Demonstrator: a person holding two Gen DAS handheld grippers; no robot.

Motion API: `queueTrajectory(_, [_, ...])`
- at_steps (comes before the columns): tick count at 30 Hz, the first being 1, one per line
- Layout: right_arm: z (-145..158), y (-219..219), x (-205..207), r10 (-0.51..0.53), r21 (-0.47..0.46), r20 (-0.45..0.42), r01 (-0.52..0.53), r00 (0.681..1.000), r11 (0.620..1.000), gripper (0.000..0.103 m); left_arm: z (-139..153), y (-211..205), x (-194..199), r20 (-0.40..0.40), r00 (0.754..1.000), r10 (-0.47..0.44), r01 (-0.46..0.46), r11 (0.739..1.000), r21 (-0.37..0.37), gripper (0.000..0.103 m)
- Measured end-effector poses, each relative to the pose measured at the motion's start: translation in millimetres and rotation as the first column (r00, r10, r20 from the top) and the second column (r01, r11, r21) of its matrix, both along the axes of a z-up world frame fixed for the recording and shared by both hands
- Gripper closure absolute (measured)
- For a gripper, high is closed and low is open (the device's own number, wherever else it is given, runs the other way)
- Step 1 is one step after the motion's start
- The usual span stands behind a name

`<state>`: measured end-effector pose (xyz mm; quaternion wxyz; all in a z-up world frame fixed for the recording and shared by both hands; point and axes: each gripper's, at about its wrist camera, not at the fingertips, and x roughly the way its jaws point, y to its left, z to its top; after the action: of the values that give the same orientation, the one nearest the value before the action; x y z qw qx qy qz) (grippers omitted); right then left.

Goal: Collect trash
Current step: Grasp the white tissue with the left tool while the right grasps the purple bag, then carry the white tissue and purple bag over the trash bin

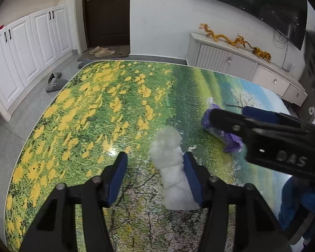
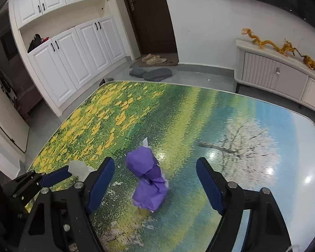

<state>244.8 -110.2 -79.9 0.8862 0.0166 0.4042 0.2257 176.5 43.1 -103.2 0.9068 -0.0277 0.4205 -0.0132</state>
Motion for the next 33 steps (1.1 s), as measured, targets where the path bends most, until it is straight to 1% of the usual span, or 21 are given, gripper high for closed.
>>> queueTrajectory(1, [-2, 0, 3, 0.003, 0.0, -0.011, -0.003, 1.0, 1.0, 0.036, -1, -2, 0, -0.004, 1.0, -0.005, 0.005, 1.0, 0.001, 0.061])
queueTrajectory(2, [-5, 1, 7, 0.008, -0.001, -0.025, -0.008, 1.0, 1.0, 0.038, -2, -3, 0, -0.006, 1.0, -0.009, 0.009, 1.0, 0.002, 0.066])
queueTrajectory(3, [-7, 1, 8, 0.011, 0.0, -0.035, -0.011, 0.999, 1.0, 0.044, -2, -4, 0, -0.008, 1.0, -0.012, 0.012, 1.0, 0.001, 0.071])
queueTrajectory(4, [-9, 3, 9, 0.014, -0.001, -0.043, -0.015, 0.999, 1.0, 0.052, -3, -5, 0, -0.01, 1.0, -0.015, 0.015, 1.0, -0.002, 0.073])
queueTrajectory(6, [-14, 3, 10, 0.02, 0.0, -0.06, -0.02, 0.998, 1.0, 0.063, -3, -7, -1, -0.006, 1.0, -0.016, 0.016, 1.0, 0.001, 0.078])
queueTrajectory(9, [-13, -1, 5, 0.021, 0.011, -0.053, -0.02, 0.998, 1.0, 0.068, 0, -8, -4, 0.004, 1.0, -0.014, 0.014, 1.0, -0.003, 0.083])
queueTrajectory(12, [-7, -11, -5, 0.007, 0.039, -0.039, -0.006, 0.999, 0.999, 0.068, 4, -10, -11, 0.02, 1.0, -0.012, 0.012, 1.0, -0.002, 0.085])
queueTrajectory(16, [8, -29, -25, -0.033, 0.086, -0.018, 0.034, 0.999, 0.996, 0.068, 17, -12, -23, 0.053, 0.999, -0.007, 0.008, 1.0, -0.024, 0.087])
queueTrajectory(21, [33, -51, -58, -0.083, 0.131, 0.016, 0.08, 0.996, 0.988, 0.068, 43, -11, -46, 0.101, 0.995, 0.01, -0.005, 0.999, -0.046, 0.088])
queueTrajectory(25, [55, -69, -89, -0.126, 0.167, 0.049, 0.116, 0.991, 0.979, 0.068, 65, -8, -68, 0.135, 0.991, 0.016, -0.005, 0.997, -0.081, 0.088])
queueTrajectory(29, [74, -85, -121, -0.16, 0.198, 0.084, 0.141, 0.984, 0.97, 0.068, 86, -12, -92, 0.167, 0.986, 0.003, 0.016, 0.993, -0.114, 0.088])
queueTrajectory(33, [87, -103, -148, -0.198, 0.233, 0.103, 0.17, 0.975, 0.958, 0.068, 106, -24, -115, 0.207, 0.978, -0.02, 0.044, 0.993, -0.113, 0.088])
